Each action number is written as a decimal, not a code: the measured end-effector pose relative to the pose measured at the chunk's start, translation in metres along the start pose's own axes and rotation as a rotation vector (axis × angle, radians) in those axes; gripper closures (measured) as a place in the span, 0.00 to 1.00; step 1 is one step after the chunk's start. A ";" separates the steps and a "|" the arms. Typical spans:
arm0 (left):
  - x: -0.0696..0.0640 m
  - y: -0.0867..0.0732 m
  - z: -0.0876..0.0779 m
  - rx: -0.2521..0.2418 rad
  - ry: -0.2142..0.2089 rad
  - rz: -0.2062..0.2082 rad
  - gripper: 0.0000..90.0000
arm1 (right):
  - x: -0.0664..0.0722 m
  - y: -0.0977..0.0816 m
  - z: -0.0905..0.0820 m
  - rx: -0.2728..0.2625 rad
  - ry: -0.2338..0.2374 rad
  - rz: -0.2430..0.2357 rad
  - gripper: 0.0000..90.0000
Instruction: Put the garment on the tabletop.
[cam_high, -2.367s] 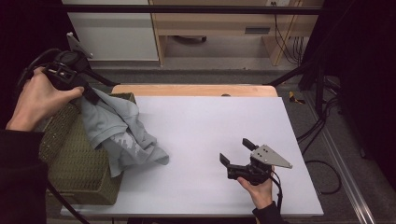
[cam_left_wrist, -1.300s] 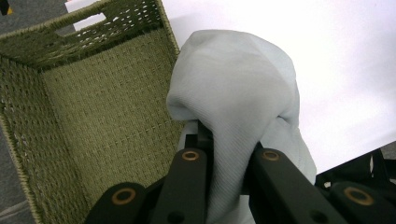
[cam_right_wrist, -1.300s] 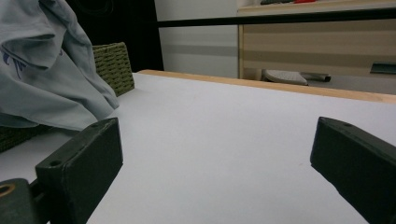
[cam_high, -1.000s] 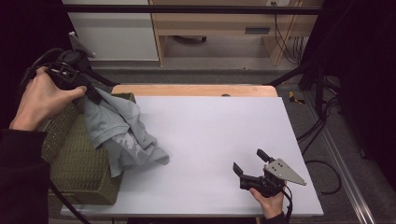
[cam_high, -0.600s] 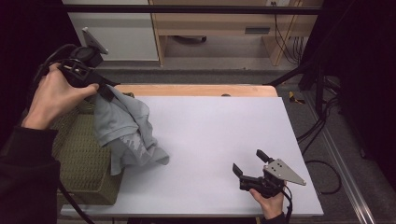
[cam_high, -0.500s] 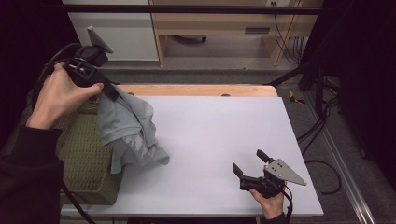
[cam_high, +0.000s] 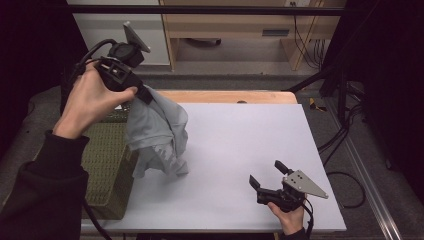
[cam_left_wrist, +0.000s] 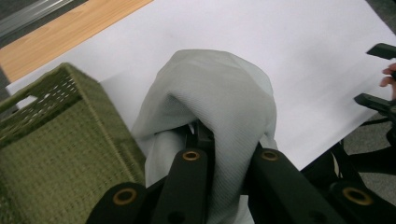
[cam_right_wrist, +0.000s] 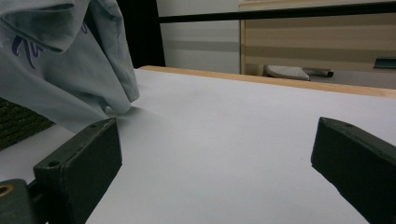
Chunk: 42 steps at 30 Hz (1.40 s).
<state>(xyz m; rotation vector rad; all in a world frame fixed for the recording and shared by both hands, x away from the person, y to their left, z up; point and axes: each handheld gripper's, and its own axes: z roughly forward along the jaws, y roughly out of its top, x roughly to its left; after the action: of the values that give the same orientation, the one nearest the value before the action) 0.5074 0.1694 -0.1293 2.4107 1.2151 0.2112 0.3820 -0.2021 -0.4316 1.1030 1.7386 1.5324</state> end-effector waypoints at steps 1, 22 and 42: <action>-0.005 0.003 0.002 0.000 -0.001 0.013 0.96 | 0.000 0.000 0.000 0.000 0.000 -0.001 0.03; -0.077 0.038 0.068 0.047 -0.074 0.194 0.96 | -0.004 -0.001 -0.002 -0.004 -0.001 0.005 0.03; -0.090 0.023 0.167 0.062 -0.163 0.239 0.96 | -0.004 -0.002 -0.002 0.003 0.005 0.018 0.02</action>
<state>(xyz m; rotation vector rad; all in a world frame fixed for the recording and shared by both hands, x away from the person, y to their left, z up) 0.5228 0.0344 -0.2635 2.5680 0.8743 0.0468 0.3816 -0.2067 -0.4335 1.1203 1.7393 1.5452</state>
